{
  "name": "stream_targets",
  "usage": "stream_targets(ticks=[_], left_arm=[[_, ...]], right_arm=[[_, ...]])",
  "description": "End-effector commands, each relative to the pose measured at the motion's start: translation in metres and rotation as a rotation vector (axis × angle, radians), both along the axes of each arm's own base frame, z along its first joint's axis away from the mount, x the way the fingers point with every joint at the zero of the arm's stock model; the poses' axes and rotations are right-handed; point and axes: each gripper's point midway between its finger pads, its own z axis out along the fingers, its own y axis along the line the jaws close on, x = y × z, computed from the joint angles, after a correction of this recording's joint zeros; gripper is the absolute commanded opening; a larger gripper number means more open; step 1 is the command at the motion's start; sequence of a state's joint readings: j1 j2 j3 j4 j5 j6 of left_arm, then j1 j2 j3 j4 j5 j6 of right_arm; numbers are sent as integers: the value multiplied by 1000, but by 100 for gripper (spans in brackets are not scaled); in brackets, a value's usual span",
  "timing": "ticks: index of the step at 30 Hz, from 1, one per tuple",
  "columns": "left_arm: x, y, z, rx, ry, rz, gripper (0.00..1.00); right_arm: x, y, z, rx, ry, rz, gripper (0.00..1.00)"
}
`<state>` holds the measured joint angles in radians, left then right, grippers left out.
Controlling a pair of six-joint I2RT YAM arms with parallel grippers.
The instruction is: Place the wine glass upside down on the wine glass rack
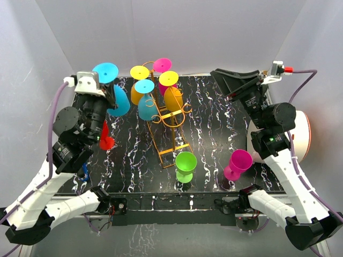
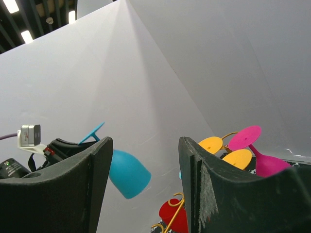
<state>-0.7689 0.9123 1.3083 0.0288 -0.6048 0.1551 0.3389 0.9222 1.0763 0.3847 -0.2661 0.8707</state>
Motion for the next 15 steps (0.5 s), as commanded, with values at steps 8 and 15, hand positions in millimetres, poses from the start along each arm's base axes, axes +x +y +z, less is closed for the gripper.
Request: stream_targets(ticks=[8, 15], left_arm=[[8, -35, -101, 139, 192, -147, 0], [23, -36, -143, 42, 288, -298, 0]], right_arm=[[-1, -4, -6, -34, -4, -37, 55], [-3, -6, -9, -43, 0, -49, 55]])
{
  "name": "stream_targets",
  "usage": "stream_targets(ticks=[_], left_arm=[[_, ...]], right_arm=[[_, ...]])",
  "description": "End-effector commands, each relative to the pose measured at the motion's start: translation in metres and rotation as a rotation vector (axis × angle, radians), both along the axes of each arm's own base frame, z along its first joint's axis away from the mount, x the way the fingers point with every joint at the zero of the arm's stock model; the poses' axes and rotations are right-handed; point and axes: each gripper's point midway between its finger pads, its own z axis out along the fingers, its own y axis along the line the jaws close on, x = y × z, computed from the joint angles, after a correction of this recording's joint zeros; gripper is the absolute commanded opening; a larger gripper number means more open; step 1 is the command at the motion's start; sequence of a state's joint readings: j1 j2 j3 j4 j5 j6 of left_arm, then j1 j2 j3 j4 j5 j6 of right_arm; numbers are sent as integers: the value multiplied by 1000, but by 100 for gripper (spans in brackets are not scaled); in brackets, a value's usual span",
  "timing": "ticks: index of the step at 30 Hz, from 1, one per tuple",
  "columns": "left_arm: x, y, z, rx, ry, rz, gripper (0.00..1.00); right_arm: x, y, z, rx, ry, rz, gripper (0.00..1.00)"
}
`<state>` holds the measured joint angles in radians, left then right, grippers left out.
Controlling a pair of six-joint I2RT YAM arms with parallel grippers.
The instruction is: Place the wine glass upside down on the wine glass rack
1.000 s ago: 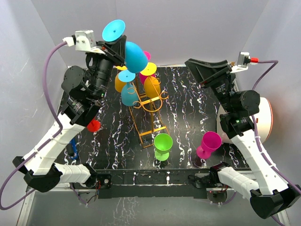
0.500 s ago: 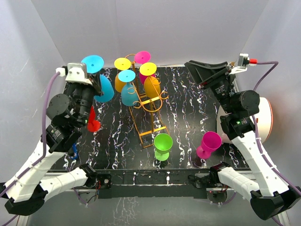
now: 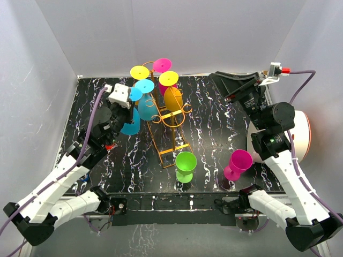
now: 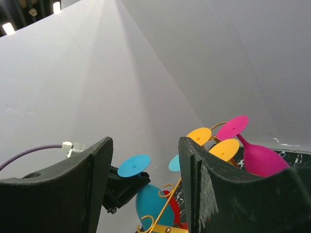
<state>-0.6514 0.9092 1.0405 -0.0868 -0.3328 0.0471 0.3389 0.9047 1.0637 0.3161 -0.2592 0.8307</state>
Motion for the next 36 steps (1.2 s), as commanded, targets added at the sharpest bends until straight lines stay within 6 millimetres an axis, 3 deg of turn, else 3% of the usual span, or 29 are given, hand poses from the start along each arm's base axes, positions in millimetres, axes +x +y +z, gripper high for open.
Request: stream_targets(ticks=[1, 11, 15, 20, 36], left_arm=[[2, 3, 0, -162, 16, -117, 0], [-6, -16, -3, -187, -2, -293, 0], [-9, -34, -16, -150, 40, -420, 0], [-11, -47, -19, -100, 23, -522, 0], [2, -53, -26, -38, -47, -552, 0]], right_arm=[[-8, -6, 7, 1, -42, -22, 55], [-7, -6, 4, -11, -34, -29, 55], [-7, -6, 5, -11, -35, -29, 55], [-7, -6, 5, -13, -35, -28, 55], [-10, -2, 8, -19, -50, -6, 55]])
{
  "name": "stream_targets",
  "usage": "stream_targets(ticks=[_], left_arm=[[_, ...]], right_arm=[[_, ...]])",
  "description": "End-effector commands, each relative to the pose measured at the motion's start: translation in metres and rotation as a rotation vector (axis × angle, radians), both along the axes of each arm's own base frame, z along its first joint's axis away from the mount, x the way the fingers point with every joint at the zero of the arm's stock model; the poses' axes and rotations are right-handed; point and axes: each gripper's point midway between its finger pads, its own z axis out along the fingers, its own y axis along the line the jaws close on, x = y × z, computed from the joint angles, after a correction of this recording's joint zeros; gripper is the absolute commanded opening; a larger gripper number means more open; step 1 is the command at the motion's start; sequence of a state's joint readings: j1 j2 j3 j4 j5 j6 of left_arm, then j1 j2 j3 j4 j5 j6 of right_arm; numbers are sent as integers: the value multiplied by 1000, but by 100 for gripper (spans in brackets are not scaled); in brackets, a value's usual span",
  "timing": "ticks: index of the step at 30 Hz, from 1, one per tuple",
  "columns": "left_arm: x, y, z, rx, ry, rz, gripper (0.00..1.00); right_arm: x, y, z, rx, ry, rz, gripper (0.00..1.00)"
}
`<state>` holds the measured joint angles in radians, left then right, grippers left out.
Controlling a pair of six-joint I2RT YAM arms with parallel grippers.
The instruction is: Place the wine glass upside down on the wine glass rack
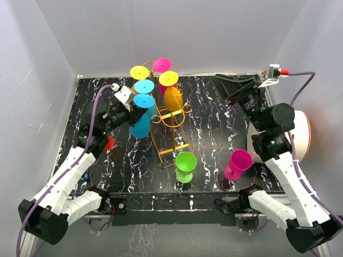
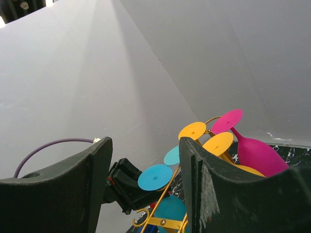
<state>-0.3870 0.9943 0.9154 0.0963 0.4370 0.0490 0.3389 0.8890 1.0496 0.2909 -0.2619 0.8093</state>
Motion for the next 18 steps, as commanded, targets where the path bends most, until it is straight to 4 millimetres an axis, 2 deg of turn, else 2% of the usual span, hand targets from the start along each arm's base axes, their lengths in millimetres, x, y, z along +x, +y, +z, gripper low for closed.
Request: stream_targets(ticks=[1, 6, 11, 18], left_arm=[[-2, -6, 18, -18, -111, -56, 0], [-4, -11, 19, -23, -129, -94, 0], [-3, -13, 10, -14, -116, -107, 0], [-3, -17, 7, -13, -128, -131, 0]], right_arm=[[-9, -2, 16, 6, -61, 3, 55], [-8, -2, 14, 2, -58, -2, 55], [-8, -2, 14, 2, -58, -2, 56], [-8, -4, 15, -2, -56, -11, 56]])
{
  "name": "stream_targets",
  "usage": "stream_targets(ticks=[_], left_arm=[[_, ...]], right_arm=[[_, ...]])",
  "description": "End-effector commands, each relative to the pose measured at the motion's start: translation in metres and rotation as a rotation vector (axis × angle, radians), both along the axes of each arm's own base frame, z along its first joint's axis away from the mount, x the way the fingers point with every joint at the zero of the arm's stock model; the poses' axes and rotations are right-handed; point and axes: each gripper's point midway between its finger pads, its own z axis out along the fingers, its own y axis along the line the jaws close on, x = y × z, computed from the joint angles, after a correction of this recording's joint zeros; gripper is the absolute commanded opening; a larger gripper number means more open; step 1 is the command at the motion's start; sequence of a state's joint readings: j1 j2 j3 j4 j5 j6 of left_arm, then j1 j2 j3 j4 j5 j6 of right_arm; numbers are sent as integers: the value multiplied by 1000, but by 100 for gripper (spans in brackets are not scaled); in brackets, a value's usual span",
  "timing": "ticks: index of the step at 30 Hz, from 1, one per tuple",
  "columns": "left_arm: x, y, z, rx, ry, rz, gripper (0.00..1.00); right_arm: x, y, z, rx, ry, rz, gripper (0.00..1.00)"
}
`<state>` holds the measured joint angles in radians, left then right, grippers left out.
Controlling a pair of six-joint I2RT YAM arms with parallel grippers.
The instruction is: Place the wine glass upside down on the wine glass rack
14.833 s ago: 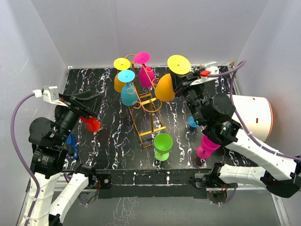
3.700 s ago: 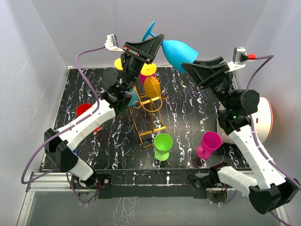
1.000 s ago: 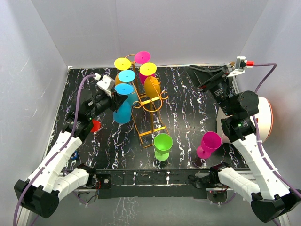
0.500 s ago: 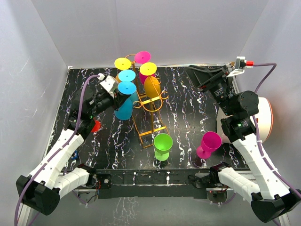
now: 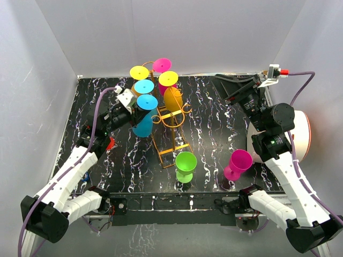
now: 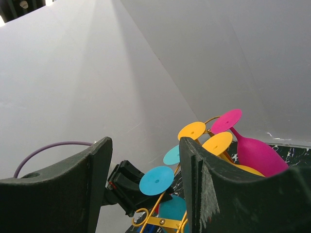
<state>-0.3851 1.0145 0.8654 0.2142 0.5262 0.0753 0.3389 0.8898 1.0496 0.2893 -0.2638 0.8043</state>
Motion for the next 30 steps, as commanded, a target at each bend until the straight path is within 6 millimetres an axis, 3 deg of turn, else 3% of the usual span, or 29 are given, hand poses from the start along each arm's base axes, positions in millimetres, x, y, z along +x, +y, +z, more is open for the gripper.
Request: stream_targets(ticks=[1, 6, 12, 16, 19, 25, 30], left_arm=[[-1, -4, 10, -7, -68, -45, 0], [1, -7, 9, -3, -61, -53, 1], [-1, -9, 5, 2, -22, -69, 17], [-3, -2, 1, 0, 15, -28, 40], [-6, 2, -2, 1, 37, -8, 50], [-15, 11, -3, 0, 65, 31, 57], [-28, 20, 1, -27, 113, 73, 58]], right_arm=[[-9, -4, 16, 2, -56, -11, 55], [-9, -4, 16, 1, -56, -12, 56], [-9, -4, 16, 1, -57, -9, 56], [-11, -4, 17, 4, -59, -7, 56], [-11, -5, 17, 6, -55, -9, 56], [-7, -2, 10, 5, -13, 6, 56], [-4, 3, -11, -49, 54, 20, 53]])
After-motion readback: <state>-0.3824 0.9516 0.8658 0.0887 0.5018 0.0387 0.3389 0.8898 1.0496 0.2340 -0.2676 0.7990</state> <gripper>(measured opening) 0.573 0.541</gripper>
